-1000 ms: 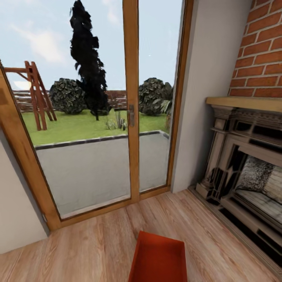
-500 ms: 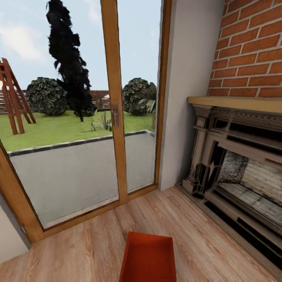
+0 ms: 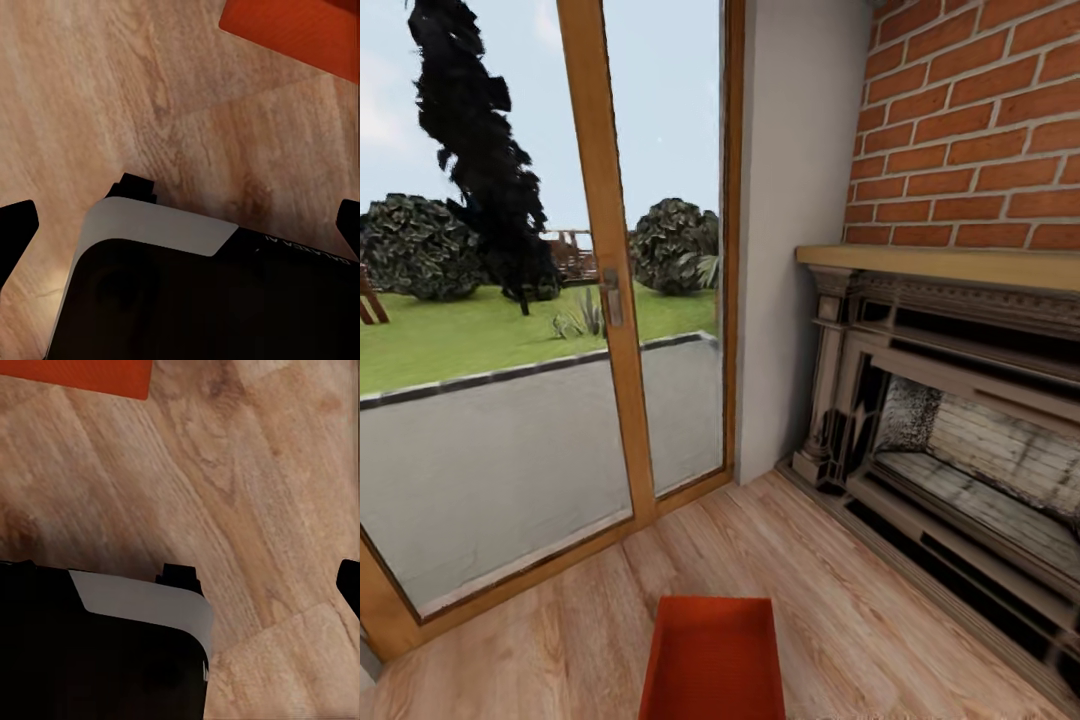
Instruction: Move the two storage containers from the living room to the garage. In the garage, place one container on the floor and stack the other container on top of it (either order is fine).
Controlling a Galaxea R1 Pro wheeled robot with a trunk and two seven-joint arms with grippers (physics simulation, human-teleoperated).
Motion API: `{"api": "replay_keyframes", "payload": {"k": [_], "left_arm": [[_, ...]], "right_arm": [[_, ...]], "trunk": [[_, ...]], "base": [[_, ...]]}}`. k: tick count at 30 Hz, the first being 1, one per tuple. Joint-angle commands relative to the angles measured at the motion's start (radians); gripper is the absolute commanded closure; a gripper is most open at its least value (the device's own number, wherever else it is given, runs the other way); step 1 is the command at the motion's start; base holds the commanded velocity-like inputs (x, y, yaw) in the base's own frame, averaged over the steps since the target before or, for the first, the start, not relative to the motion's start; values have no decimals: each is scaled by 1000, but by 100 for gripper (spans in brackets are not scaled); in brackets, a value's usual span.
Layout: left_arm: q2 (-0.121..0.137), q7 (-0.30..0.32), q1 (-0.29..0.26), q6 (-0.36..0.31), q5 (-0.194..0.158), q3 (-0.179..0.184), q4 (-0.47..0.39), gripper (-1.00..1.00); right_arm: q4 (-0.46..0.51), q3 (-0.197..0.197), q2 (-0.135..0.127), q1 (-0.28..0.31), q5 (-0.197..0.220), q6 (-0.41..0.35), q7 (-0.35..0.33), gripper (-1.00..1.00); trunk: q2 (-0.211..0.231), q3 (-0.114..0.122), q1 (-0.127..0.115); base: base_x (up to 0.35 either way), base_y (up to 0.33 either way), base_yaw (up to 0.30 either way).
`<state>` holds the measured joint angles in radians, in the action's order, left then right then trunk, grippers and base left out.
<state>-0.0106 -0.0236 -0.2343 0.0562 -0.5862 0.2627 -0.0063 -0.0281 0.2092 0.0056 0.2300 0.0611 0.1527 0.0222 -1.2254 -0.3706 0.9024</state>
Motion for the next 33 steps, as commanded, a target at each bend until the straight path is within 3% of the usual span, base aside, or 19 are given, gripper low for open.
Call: {"api": "replay_keyframes", "payload": {"k": [1,13,28,33], "left_arm": [[0,-2,0,3,-7,9,0,-100],[0,-2,0,3,-7,9,0,-100],[1,-2,0,3,-7,9,0,-100],[0,-2,0,3,-7,9,0,-100]], "right_arm": [[-3,8,1,1,6,5,2,-100],[-3,8,-1,2,6,5,2,-100],[-3,8,5,1,6,5,2,-100],[-3,7,0,1,5,5,2,-100]], "trunk": [[-1,-1,0],[-1,-1,0],[-1,-1,0],[-1,-1,0]], "base": [[0,0,-243],[0,0,-142],[0,0,-1],[0,0,189]]}}
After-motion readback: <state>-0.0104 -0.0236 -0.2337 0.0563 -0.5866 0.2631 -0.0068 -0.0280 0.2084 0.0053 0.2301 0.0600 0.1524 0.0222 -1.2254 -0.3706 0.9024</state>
